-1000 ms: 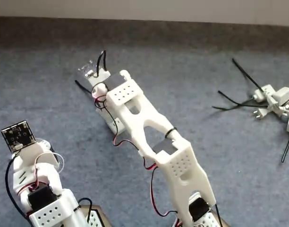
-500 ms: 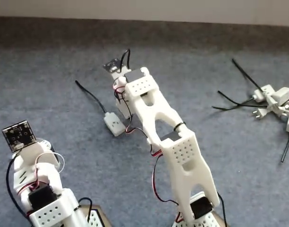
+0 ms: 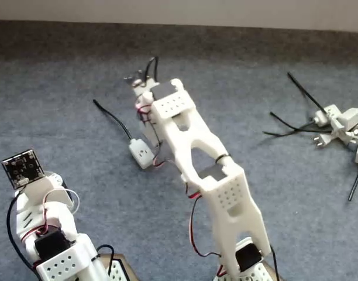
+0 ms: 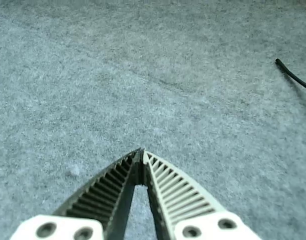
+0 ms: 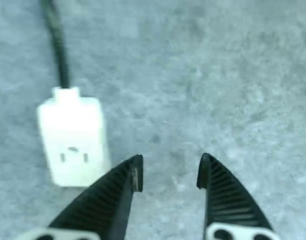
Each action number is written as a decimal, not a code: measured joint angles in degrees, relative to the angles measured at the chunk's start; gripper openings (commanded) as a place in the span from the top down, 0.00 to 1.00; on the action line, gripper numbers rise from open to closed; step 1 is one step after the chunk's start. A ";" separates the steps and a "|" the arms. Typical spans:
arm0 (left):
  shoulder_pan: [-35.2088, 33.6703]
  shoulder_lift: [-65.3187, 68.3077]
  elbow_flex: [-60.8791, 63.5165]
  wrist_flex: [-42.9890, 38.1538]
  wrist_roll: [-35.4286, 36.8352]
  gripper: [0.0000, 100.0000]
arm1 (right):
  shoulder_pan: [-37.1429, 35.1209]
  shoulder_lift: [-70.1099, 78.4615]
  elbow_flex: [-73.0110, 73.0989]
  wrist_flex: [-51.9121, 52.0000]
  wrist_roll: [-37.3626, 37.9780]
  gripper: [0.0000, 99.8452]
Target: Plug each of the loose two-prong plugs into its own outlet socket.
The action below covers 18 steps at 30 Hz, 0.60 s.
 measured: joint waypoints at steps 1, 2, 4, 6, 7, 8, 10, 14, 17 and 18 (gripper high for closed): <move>0.00 0.00 0.00 0.00 0.00 0.99 | -1.32 -1.14 0.00 0.79 0.00 0.81; 0.00 0.00 0.00 0.00 0.00 0.99 | -2.29 -1.93 0.00 1.23 0.09 0.81; -0.09 0.00 0.00 0.00 0.00 0.99 | -3.34 -2.73 0.00 1.41 0.09 0.81; 0.00 0.00 0.00 0.00 0.00 0.99 | -3.43 -2.81 0.00 1.32 0.09 0.81; 0.00 0.00 0.18 0.00 0.00 0.99 | -3.34 -2.81 0.09 1.05 0.09 0.81; 0.00 0.00 0.62 0.00 0.00 0.99 | -3.34 -2.81 0.35 0.79 0.09 0.81; 0.00 0.00 0.88 -0.18 0.00 0.99 | -3.43 -2.81 1.23 0.35 -0.18 0.81; 0.00 0.00 0.88 -0.26 0.00 0.99 | -3.52 0.35 1.58 -1.14 -2.64 0.81; 0.00 0.00 0.88 -0.26 0.00 0.99 | -3.52 2.90 1.23 -1.41 -3.25 0.81; 0.00 0.00 0.88 -0.26 0.00 0.99 | -3.52 3.43 0.97 -1.41 -3.34 0.81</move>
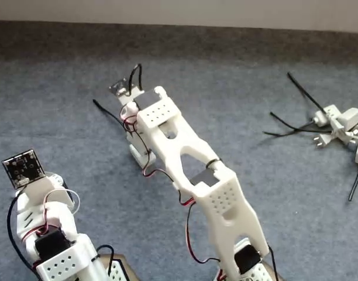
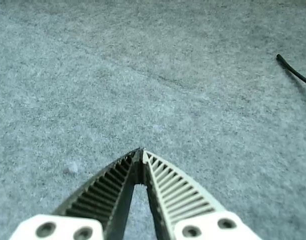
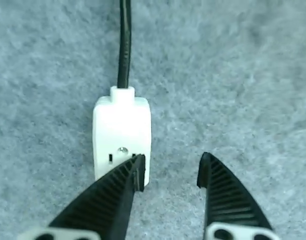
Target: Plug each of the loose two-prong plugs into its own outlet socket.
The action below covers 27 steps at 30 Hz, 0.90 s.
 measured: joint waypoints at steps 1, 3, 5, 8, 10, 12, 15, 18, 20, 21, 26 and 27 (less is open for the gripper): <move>0.00 0.00 0.00 0.00 0.00 0.99 | 0.00 0.18 -0.18 0.00 0.00 0.81; 0.00 0.00 0.00 0.00 0.00 0.99 | 0.00 1.23 -0.35 0.00 0.00 0.81; 0.00 0.00 0.00 0.00 0.00 0.99 | 0.18 1.67 -0.44 0.00 0.00 0.81; 0.00 0.00 0.00 0.00 0.00 0.99 | 2.02 2.29 -0.44 -0.09 0.00 0.81; 0.00 0.00 0.00 0.00 0.00 0.99 | 3.87 3.25 0.53 -0.53 0.00 0.81; 0.00 0.09 0.00 0.00 0.00 0.99 | 4.57 2.99 0.53 -0.09 0.00 0.81; 0.09 0.00 0.00 0.00 0.00 0.99 | 5.45 3.34 0.53 -0.35 0.00 0.81; -0.09 0.00 0.00 0.00 0.00 0.99 | 6.07 4.66 -0.26 -0.26 -0.09 0.81; 0.00 0.00 0.00 0.00 0.00 0.99 | 6.24 4.84 -0.44 -0.26 -0.09 0.81; 0.00 0.00 0.00 0.00 0.00 0.99 | 6.51 4.84 -0.53 -0.18 -0.09 0.81; 0.00 0.00 0.00 0.00 0.00 0.99 | 7.82 4.84 -6.33 3.69 0.00 0.81; 0.00 0.00 0.00 0.00 0.00 0.99 | 8.44 4.57 -8.00 5.27 0.00 0.81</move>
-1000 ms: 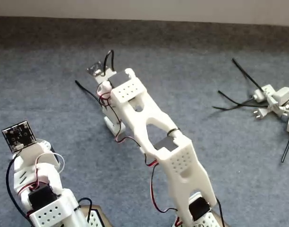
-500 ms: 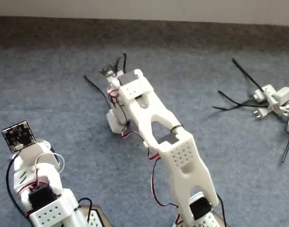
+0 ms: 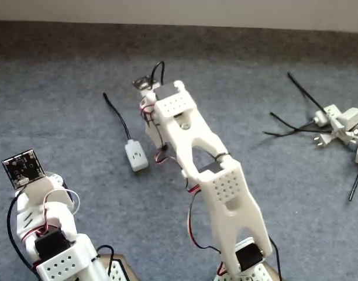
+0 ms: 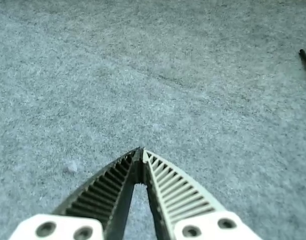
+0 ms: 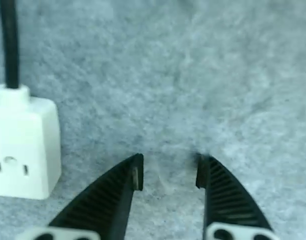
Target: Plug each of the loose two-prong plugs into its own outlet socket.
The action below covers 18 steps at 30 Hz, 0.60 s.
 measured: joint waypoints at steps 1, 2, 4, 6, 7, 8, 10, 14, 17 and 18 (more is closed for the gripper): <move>0.00 0.00 0.00 0.00 0.00 0.99 | 0.09 -0.44 -1.93 1.67 0.00 0.81; 0.00 0.00 0.00 0.00 0.00 0.99 | -0.09 -1.05 -3.87 3.16 0.00 0.81; 0.00 0.00 0.00 0.00 0.00 0.99 | -2.02 -2.29 -7.65 5.71 0.00 0.81; 0.00 0.00 0.00 0.00 0.00 0.99 | -5.36 -3.08 -10.02 6.15 0.00 0.81; 0.00 0.00 0.00 0.00 0.00 0.99 | -7.30 -3.25 -10.55 6.15 0.00 0.81; 0.00 0.00 0.00 0.00 0.00 0.99 | -9.14 -3.25 -10.90 6.15 0.00 0.81; 0.00 0.00 0.00 0.00 0.00 0.99 | -12.22 -3.25 -11.25 6.15 0.00 0.81; 0.00 0.00 0.00 0.00 0.00 0.99 | -15.56 -1.93 -11.69 6.15 -1.49 0.81; 0.00 0.00 0.00 0.00 0.00 0.99 | -15.65 0.35 -11.78 6.15 -2.73 0.81; 0.00 0.00 0.00 0.00 0.00 0.99 | -15.38 1.14 -11.78 6.15 -2.81 0.81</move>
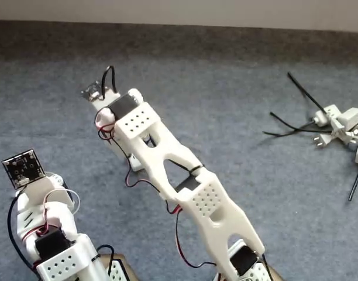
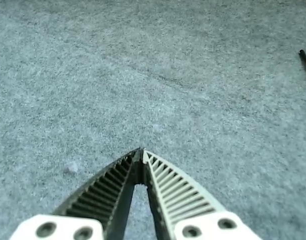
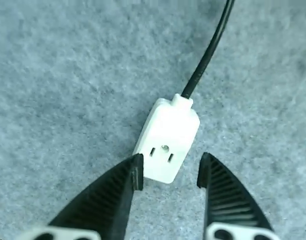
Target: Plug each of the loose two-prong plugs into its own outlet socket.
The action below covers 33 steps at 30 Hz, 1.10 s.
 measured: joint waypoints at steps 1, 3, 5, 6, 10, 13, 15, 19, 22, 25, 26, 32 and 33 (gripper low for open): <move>0.00 0.00 0.00 0.00 0.00 0.99 | 0.35 0.79 -0.09 0.00 0.00 0.81; 0.09 0.00 0.00 0.00 0.00 0.99 | 1.58 3.16 -0.09 0.00 0.00 0.81; 0.00 0.00 0.00 0.00 0.00 0.99 | 3.16 4.75 -0.70 -0.18 -0.35 0.81; 0.00 0.00 0.00 0.00 0.00 0.99 | 3.69 5.54 -1.14 -0.26 -0.35 0.81; 0.09 0.00 0.00 0.00 0.00 0.99 | 4.75 8.26 -2.11 -0.53 -0.26 0.81; 0.00 0.00 0.00 0.00 0.00 0.99 | 4.75 8.97 -2.20 -0.53 -0.26 0.81; 0.09 0.00 0.00 0.00 0.00 0.99 | 5.36 9.14 -2.20 -0.70 -0.26 0.81; 0.09 0.00 0.00 0.00 0.00 0.99 | 7.56 9.32 -2.20 -1.76 1.67 0.81; 0.09 0.00 0.00 0.00 0.00 0.99 | 10.02 9.32 -2.20 -2.02 2.37 0.81; 0.00 0.00 0.00 0.00 0.00 0.99 | 12.92 10.37 -2.20 -2.81 2.64 0.81; 0.00 0.00 0.00 0.00 0.00 0.99 | 13.36 10.11 -1.49 -2.55 2.90 0.81; -0.09 0.00 0.09 0.00 0.00 0.99 | 16.18 10.37 -1.49 -2.90 3.08 0.81; 0.00 0.00 0.09 0.00 0.00 0.99 | 16.62 10.37 -1.49 -2.90 3.08 0.81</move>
